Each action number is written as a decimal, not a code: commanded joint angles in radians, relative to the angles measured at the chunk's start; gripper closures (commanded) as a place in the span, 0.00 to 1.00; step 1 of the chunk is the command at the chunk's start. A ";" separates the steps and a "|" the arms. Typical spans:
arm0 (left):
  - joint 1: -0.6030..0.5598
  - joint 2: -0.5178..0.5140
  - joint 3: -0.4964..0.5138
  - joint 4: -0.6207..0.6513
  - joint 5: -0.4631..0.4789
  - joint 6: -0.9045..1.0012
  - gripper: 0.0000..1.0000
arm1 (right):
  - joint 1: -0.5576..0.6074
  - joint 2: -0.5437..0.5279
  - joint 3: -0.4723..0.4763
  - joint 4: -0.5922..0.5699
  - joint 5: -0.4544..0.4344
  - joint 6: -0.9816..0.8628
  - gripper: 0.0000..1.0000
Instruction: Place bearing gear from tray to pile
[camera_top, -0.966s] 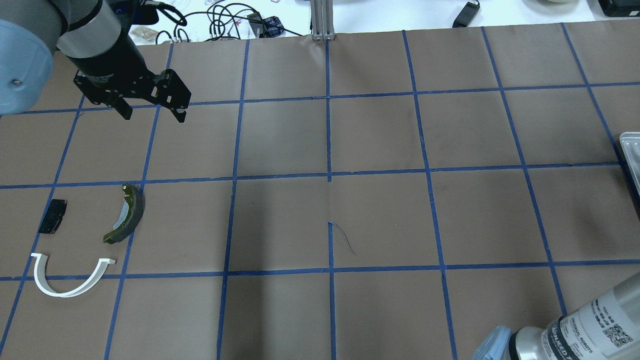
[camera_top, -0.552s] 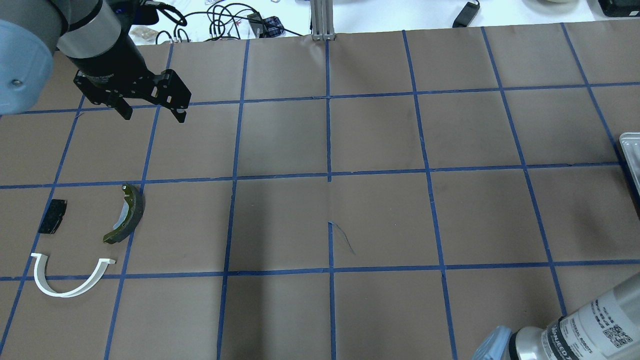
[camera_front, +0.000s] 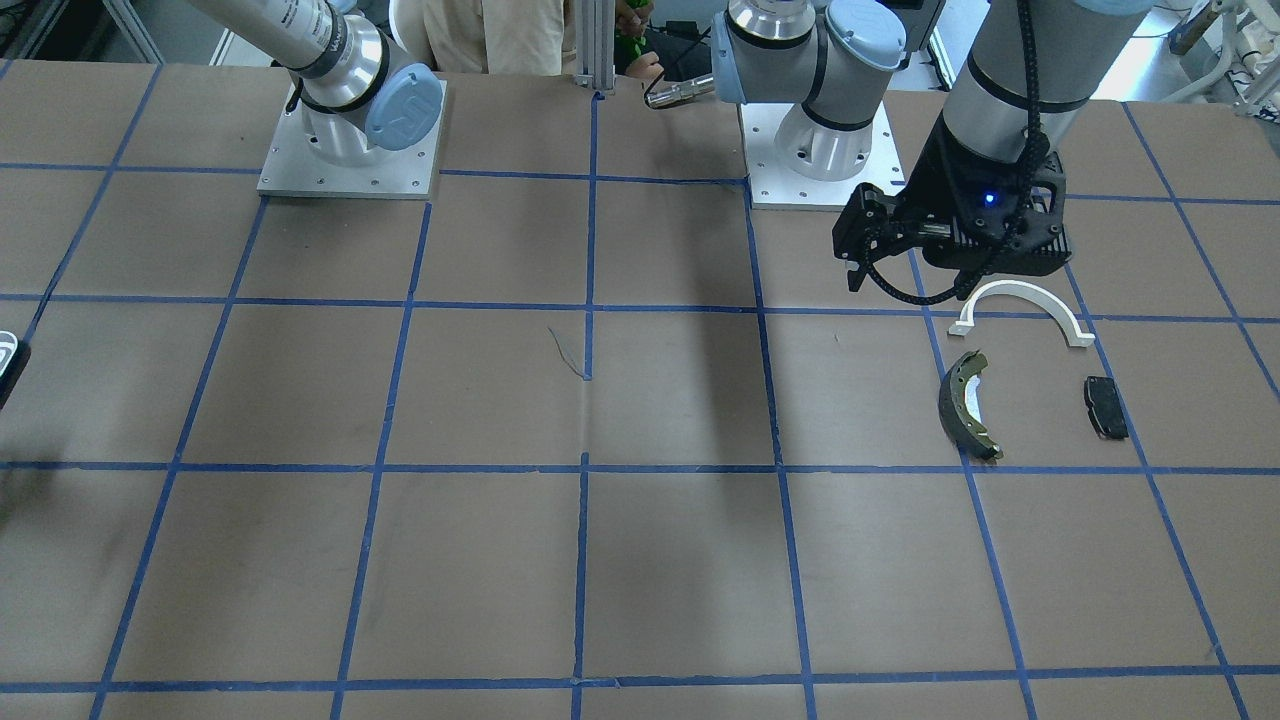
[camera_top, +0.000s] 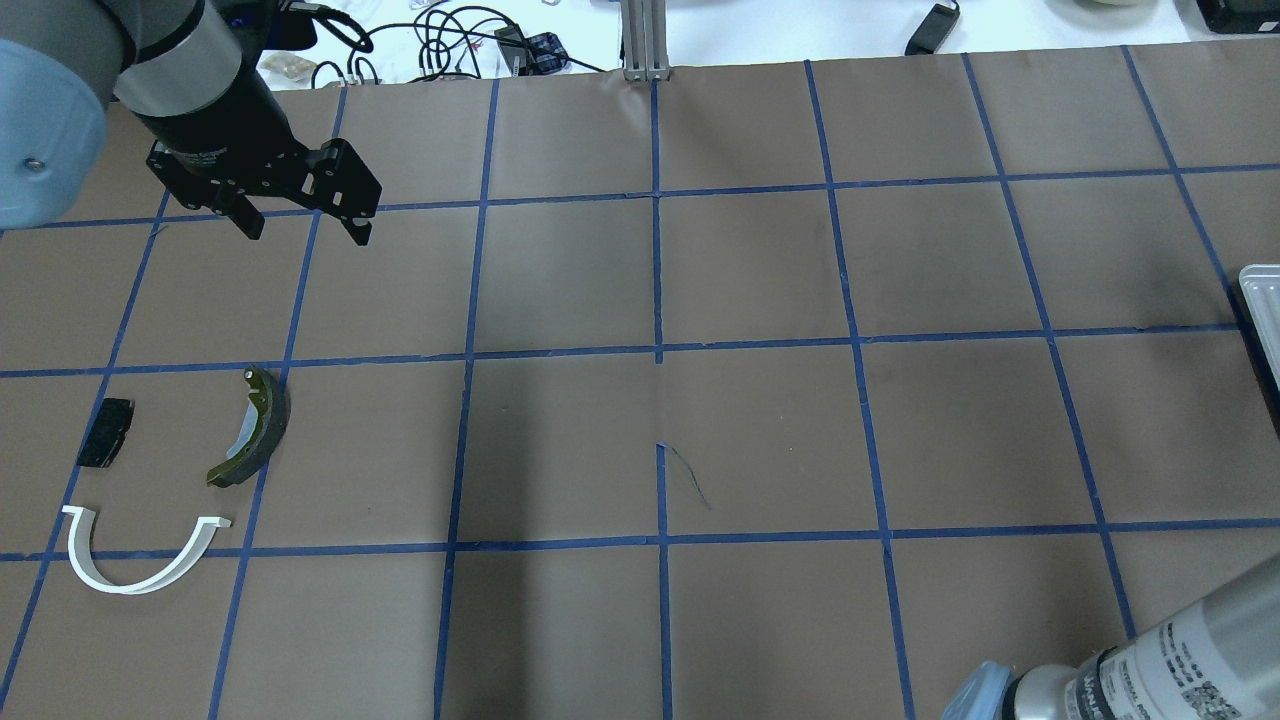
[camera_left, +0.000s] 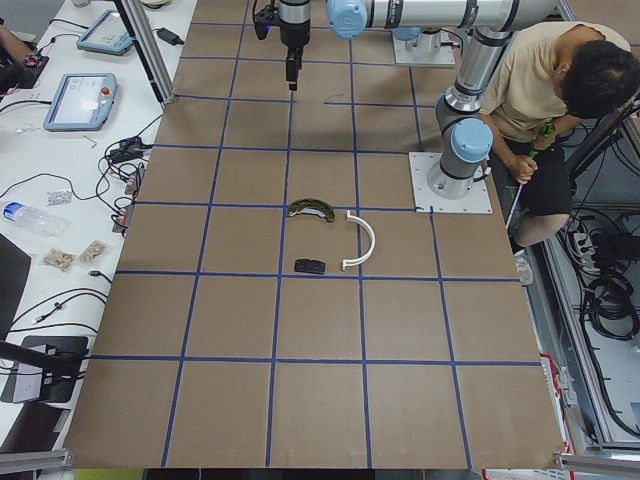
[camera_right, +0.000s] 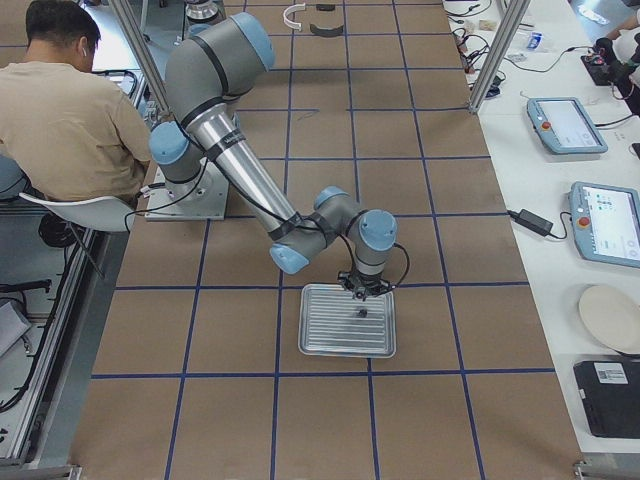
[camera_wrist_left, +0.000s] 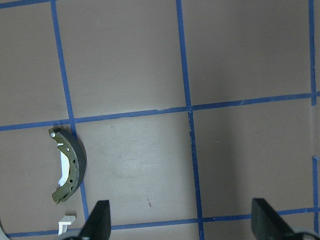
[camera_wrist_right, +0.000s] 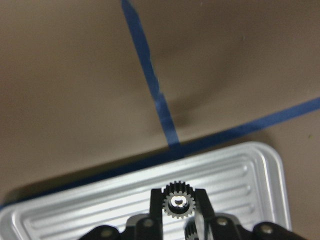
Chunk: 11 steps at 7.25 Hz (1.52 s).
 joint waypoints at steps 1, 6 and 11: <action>0.001 0.001 -0.001 0.000 0.000 0.002 0.00 | 0.162 -0.184 0.135 0.034 0.007 0.350 1.00; -0.001 -0.007 0.000 0.002 -0.002 -0.003 0.00 | 0.740 -0.245 0.200 0.054 0.037 1.304 1.00; -0.001 -0.010 -0.001 0.014 0.000 0.003 0.00 | 1.189 -0.112 0.136 0.031 0.116 2.048 1.00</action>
